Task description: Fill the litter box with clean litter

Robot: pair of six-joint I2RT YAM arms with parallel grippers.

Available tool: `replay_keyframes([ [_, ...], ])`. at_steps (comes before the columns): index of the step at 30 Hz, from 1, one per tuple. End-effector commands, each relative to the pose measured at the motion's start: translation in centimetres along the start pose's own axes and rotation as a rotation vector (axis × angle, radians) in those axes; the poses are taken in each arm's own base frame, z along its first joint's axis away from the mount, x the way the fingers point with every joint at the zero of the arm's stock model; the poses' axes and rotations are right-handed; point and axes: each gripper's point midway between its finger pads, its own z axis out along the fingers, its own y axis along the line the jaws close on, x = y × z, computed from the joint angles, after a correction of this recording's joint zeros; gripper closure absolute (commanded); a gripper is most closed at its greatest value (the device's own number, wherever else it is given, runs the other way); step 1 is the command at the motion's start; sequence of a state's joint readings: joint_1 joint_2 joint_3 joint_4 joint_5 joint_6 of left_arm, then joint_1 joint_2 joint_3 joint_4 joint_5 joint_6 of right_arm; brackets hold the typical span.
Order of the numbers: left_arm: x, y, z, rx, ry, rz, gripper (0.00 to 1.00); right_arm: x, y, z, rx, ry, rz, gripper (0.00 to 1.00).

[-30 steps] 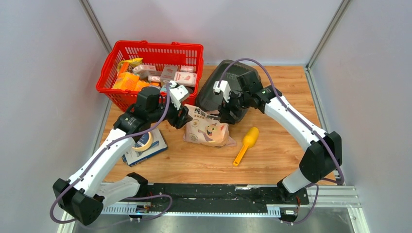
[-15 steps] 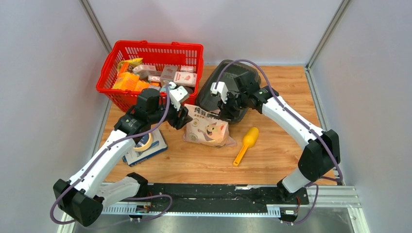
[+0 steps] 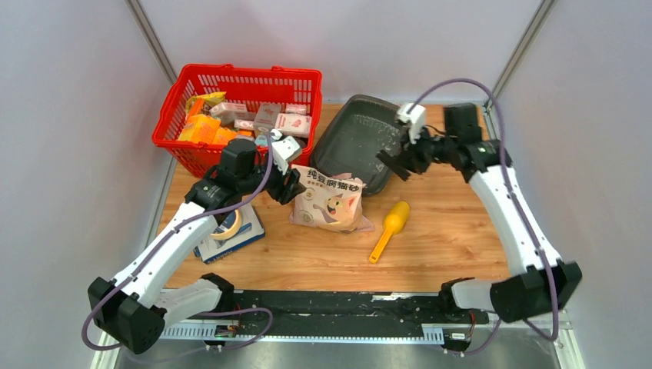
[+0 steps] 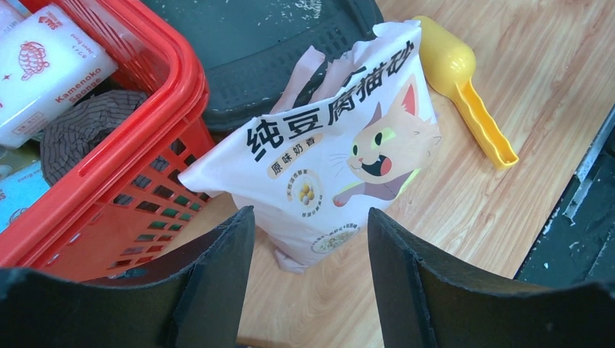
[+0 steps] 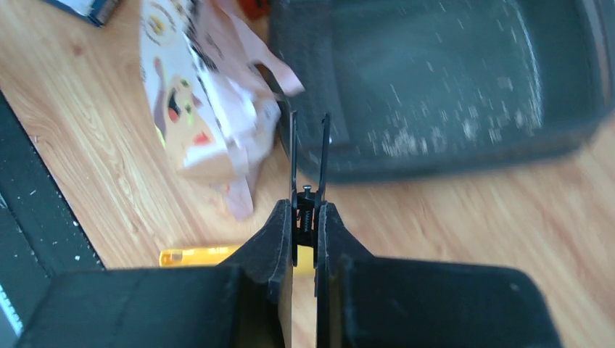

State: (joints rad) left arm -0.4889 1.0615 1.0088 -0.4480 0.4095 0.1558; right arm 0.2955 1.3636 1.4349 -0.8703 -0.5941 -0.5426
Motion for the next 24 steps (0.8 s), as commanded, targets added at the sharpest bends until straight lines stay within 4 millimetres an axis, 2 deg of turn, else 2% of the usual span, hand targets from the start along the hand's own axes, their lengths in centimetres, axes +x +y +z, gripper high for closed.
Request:
replay_keyframes([
  [1, -1.8, 0.2, 0.5, 0.014, -0.053, 0.015, 0.34, 5.4, 0.8, -3.9, 0.042, 0.035, 0.284, 1.0],
  [3, -1.8, 0.3, 0.8, 0.022, -0.049, 0.01, 0.34, 8.9, 1.1, -4.5, 0.041, 0.056, 0.463, 1.0],
  [5, -1.9, 0.3, 1.2, 0.029, -0.046, 0.005, 0.34, 11.4, 1.6, -5.2, -0.006, 0.049, 0.628, 1.0],
  [6, -1.9, 0.3, 1.3, 0.034, -0.046, 0.006, 0.35, 13.5, 2.2, -4.7, -0.043, 0.083, 0.692, 1.0],
  [9, -2.3, 0.3, 1.7, 0.047, -0.044, 0.0, 0.35, 16.7, 2.4, -4.5, -0.069, 0.102, 0.822, 1.0],
  [12, -2.5, 0.3, 1.9, 0.052, -0.045, -0.005, 0.36, 17.5, 0.7, -4.4, -0.061, 0.088, 0.908, 0.99],
  [13, -2.5, 0.3, 2.0, 0.055, -0.045, -0.005, 0.36, 18.4, 0.3, -4.0, -0.065, 0.114, 0.983, 0.98],
  [14, -2.4, 0.3, 2.0, 0.057, -0.043, -0.006, 0.36, 19.5, -1.0, -3.9, -0.01, 0.128, 1.008, 0.98],
  [17, -2.3, 0.3, 2.0, 0.058, -0.046, -0.005, 0.36, 21.4, -2.2, -3.4, 0.018, 0.175, 1.104, 0.96],
  [21, -2.2, 0.3, 1.9, 0.052, -0.043, -0.002, 0.36, 21.4, -4.1, -3.0, 0.05, 0.176, 1.066, 0.98],
  [24, -1.9, 0.3, 1.7, 0.049, -0.032, 0.011, 0.36, 22.9, -5.1, -2.6, 0.086, 0.216, 1.05, 0.98],
])
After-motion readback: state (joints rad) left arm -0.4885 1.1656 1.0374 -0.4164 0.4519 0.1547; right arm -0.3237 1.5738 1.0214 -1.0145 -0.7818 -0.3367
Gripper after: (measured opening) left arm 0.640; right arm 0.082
